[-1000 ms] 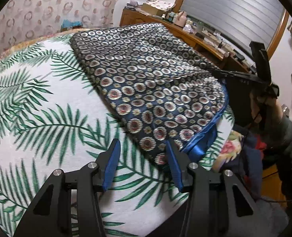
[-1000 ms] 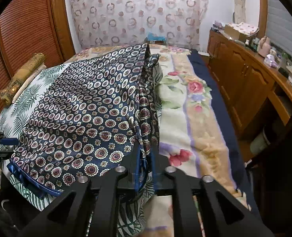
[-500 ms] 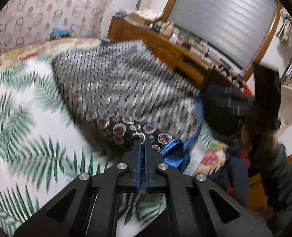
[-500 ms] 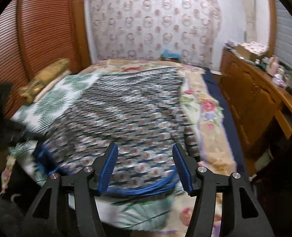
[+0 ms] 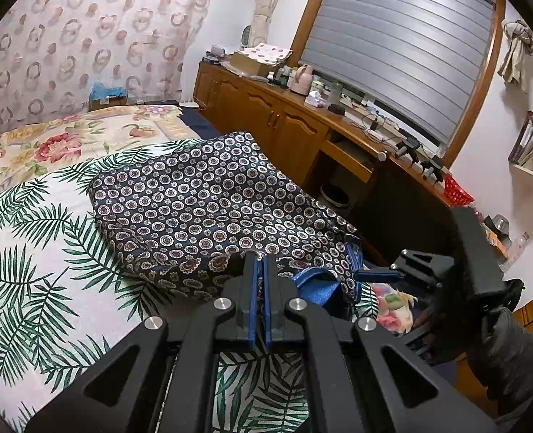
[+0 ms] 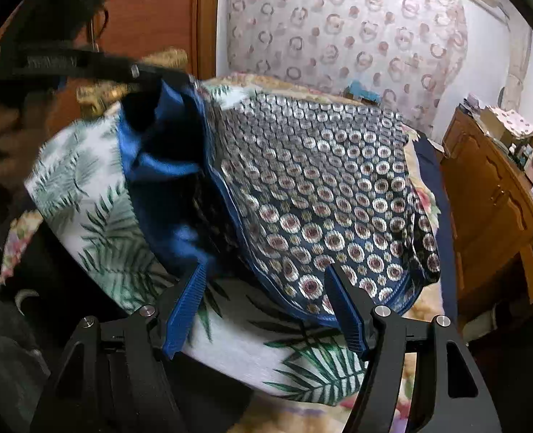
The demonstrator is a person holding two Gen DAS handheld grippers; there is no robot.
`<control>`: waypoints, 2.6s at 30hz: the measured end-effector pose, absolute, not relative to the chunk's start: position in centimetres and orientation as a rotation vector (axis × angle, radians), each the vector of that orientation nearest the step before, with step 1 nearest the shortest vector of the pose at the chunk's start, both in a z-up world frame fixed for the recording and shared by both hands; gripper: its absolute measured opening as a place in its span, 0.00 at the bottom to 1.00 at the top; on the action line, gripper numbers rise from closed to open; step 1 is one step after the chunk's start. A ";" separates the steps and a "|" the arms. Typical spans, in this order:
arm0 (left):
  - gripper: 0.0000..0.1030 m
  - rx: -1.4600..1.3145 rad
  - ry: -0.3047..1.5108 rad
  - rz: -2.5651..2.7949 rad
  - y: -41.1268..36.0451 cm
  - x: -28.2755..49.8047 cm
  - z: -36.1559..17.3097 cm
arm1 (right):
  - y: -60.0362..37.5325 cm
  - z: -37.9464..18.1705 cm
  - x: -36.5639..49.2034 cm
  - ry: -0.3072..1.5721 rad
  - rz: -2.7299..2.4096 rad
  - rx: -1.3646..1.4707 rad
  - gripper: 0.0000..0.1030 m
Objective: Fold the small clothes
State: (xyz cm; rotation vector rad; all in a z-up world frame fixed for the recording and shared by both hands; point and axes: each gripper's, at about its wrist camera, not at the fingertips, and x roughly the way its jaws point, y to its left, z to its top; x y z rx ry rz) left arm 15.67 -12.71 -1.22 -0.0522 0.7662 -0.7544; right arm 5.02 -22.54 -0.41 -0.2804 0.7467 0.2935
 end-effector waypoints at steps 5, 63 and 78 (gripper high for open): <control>0.04 -0.069 0.762 -0.745 -12.4 16.0 -1.1 | -22.8 -2.2 6.6 0.813 0.251 -0.320 0.68; 0.46 -0.020 0.933 -0.437 -7.4 35.1 -9.8 | -25.7 8.5 30.2 0.681 0.181 -0.115 0.58; 0.47 -0.056 0.965 -0.446 -8.8 37.8 -10.4 | -31.3 2.7 31.1 0.853 0.182 0.064 0.59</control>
